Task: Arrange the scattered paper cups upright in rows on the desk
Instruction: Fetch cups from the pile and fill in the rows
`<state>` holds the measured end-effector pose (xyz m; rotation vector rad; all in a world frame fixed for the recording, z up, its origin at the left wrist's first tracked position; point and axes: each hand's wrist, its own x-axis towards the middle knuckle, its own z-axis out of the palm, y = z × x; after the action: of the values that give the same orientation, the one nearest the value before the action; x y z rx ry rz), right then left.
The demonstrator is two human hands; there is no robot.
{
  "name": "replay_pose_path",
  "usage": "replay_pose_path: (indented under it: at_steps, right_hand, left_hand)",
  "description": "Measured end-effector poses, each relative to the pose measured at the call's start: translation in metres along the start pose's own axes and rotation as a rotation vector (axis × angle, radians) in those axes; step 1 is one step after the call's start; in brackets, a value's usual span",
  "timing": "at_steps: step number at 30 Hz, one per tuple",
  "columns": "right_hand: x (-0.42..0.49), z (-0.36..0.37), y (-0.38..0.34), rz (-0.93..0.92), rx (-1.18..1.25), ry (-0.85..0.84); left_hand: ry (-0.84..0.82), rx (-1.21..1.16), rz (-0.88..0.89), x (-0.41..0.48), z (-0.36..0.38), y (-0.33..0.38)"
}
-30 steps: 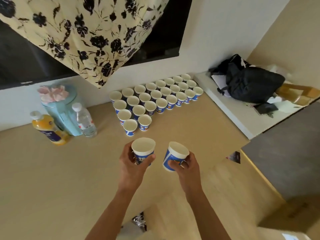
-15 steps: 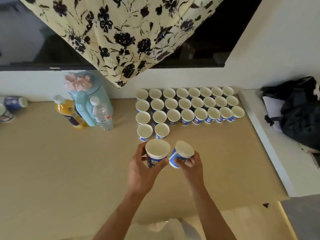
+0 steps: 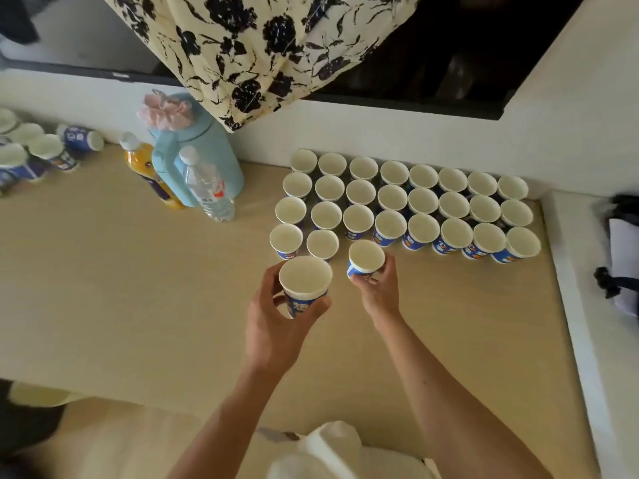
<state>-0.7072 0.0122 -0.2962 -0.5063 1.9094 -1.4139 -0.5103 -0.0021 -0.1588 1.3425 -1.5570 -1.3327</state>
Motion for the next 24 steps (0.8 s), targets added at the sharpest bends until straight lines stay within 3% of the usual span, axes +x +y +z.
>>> replay_pose_path:
  at_steps: [24]
  right_hand:
    - [0.06, 0.022, 0.03, -0.034, -0.009, -0.064]
  left_hand:
    - [0.041, 0.083, -0.044, -0.005, 0.015, 0.002]
